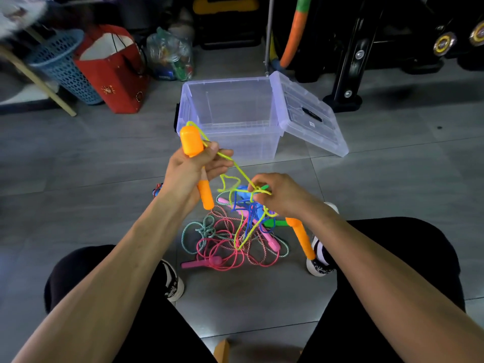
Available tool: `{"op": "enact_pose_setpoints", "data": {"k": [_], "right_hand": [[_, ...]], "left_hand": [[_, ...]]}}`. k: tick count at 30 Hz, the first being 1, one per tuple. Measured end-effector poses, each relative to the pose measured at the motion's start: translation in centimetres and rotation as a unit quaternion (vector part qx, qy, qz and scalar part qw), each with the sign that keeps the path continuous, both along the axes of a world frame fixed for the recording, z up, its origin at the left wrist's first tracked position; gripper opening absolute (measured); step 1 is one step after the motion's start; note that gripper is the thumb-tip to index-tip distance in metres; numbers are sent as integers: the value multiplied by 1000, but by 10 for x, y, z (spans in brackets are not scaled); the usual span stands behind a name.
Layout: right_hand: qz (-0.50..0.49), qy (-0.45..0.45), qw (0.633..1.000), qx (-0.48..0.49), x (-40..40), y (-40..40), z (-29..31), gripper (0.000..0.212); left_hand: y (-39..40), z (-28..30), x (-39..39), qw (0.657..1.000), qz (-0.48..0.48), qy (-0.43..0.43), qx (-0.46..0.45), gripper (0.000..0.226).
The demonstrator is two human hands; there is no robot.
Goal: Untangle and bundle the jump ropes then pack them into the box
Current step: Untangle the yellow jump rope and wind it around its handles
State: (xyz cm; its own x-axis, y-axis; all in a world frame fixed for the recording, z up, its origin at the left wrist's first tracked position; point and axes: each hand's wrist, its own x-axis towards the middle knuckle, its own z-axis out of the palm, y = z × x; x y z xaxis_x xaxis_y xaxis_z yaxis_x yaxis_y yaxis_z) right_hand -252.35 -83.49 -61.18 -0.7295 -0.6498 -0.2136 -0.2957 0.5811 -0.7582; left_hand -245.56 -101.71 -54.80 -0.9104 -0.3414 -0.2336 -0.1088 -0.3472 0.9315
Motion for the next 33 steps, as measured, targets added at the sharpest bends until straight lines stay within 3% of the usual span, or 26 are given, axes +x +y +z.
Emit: {"op": "enact_pose_setpoints", "data": {"k": [3,5,7,10,12,14,20,25,28,31,33], "right_hand": [[-24,-1,1000,3,-4,1,-2,19],[-60,-18,998,-3,-7,3,1,21],[-114,-32,992,-49,-9,5,5,28],[-198,-42,971,-127,-8,10,14,38],[-214,-23,965,-150,-4,14,21,31],[-216,-12,963,-160,0,19,26,23],[-175,-63,952,-243,0,35,36,31],[-187,-63,954,-225,1,42,32,38],[-179,-52,974,-131,-1,42,33,42],[-166,-86,978,-97,-2,42,38,21],[-185,-93,973,-100,-3,41,39,19]], "left_hand": [[-3,-8,-2,998,55,-28,23,13],[-4,-16,-4,990,77,-106,-44,12],[-4,-26,-5,964,46,-211,-155,17],[6,-35,-6,940,-55,-282,-183,20],[14,-37,-5,935,-110,-267,-206,26],[20,-37,-5,930,-143,-225,-254,18],[29,-44,-9,893,-209,-163,-365,9],[29,-50,-17,858,-215,-161,-437,34],[29,-49,-18,808,-181,-136,-544,25],[33,-43,-14,737,-149,-131,-646,31],[34,-42,-11,729,-131,-108,-663,34]]}}
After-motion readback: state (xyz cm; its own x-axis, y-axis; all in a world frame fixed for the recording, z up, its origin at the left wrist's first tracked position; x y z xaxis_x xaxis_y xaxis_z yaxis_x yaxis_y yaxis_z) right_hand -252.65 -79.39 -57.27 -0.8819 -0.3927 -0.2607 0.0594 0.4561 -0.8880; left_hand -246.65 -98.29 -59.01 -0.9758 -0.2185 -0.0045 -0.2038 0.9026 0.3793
